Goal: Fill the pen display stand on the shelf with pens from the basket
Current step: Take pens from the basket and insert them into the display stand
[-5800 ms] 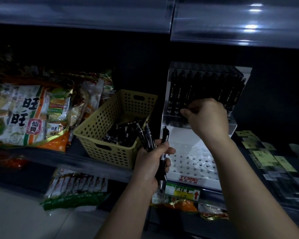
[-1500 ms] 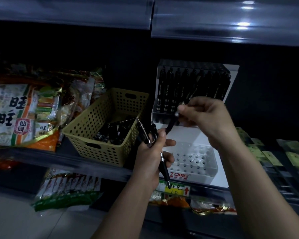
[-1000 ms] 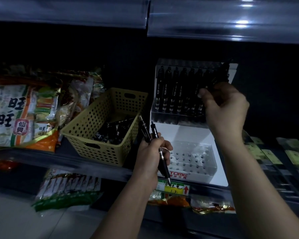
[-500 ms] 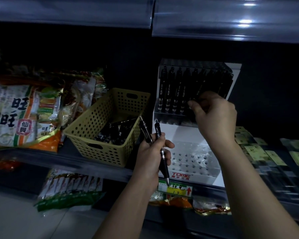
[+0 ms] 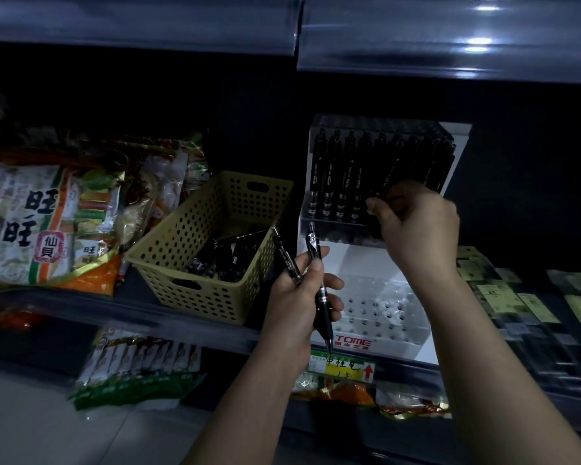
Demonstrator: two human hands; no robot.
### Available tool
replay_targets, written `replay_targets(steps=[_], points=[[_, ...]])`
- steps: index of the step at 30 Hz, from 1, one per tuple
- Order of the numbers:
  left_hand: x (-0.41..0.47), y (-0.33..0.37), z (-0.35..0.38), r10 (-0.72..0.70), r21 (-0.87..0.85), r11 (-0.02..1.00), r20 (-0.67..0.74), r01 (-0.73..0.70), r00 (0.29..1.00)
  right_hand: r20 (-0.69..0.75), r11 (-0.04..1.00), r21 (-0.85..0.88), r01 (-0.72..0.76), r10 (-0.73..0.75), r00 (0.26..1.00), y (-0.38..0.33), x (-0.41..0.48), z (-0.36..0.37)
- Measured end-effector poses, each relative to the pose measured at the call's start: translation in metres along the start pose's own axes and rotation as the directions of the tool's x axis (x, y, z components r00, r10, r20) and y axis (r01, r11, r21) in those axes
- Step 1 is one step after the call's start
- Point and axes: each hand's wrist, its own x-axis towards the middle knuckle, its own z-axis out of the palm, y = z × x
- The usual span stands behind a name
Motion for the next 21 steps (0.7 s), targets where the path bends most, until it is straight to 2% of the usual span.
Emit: replay_targets(steps=[8, 21], points=[[0.0013, -0.0019, 0.0015, 0.004, 0.016, 1.0, 0.009, -0.005, 1.0, -0.011, 0.998, -0.025, 0.056, -0.056, 0.998, 0.0021, 0.0008, 0.0037], [0.0009, -0.0028, 0.0036, 0.02, 0.014, 1.0, 0.025, -0.02, 0.999, 0.047, 0.975, -0.165, 0.146, -0.141, 0.989, 0.0067, 0.0031, 0.0039]])
